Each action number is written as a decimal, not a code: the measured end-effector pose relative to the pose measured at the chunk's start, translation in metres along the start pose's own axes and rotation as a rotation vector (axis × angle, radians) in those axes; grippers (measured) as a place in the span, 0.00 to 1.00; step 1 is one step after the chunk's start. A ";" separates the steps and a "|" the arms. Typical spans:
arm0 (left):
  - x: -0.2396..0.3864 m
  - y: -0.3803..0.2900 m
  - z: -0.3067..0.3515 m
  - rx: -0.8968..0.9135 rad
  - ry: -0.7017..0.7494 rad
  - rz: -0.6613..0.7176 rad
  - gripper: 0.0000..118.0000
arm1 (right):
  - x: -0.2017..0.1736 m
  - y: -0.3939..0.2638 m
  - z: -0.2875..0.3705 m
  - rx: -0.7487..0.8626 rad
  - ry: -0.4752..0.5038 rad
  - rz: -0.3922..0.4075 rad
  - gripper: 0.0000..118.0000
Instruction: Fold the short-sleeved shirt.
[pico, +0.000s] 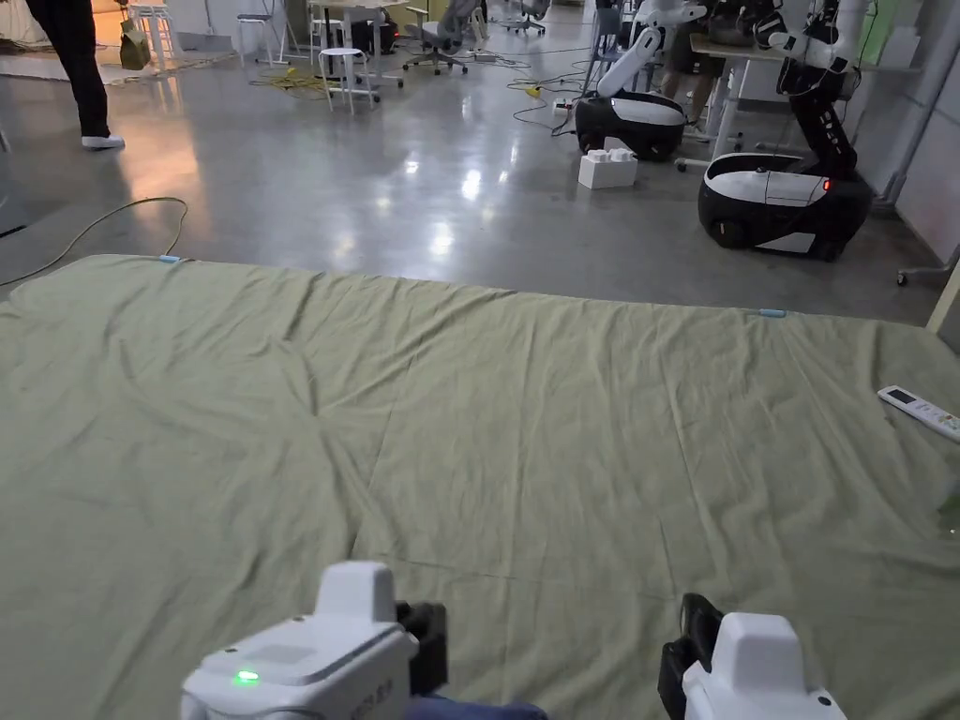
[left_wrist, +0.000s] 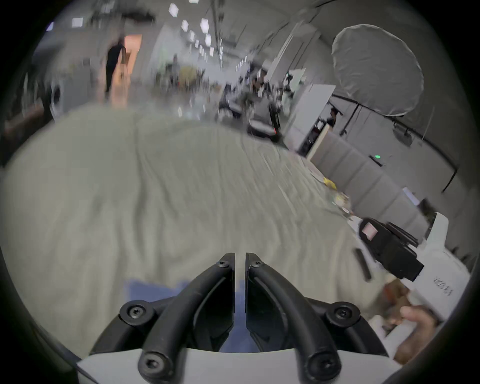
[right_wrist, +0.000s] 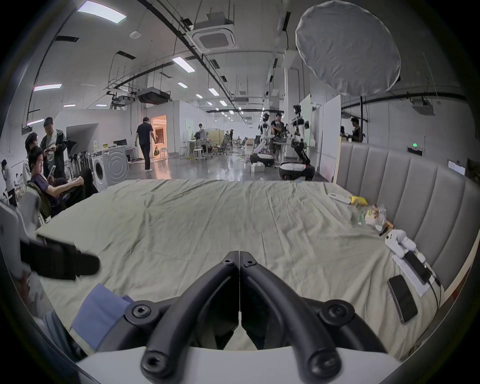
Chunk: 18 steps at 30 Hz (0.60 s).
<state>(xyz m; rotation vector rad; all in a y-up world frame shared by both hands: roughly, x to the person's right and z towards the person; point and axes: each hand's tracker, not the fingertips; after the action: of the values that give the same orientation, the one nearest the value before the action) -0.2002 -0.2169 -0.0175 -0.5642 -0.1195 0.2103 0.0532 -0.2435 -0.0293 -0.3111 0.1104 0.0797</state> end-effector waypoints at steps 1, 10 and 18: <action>-0.004 0.005 0.005 0.058 0.059 -0.046 0.06 | -0.001 0.006 0.000 0.023 -0.007 0.004 0.01; -0.040 0.022 0.036 0.433 0.343 -0.195 0.06 | -0.006 0.045 0.006 0.198 -0.057 0.029 0.01; -0.049 0.025 0.036 0.455 0.351 -0.168 0.06 | -0.007 0.058 0.006 0.253 -0.089 0.039 0.01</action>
<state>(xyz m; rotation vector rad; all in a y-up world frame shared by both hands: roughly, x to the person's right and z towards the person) -0.2579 -0.1885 -0.0034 -0.1300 0.2178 -0.0300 0.0412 -0.1873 -0.0401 -0.0521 0.0374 0.1164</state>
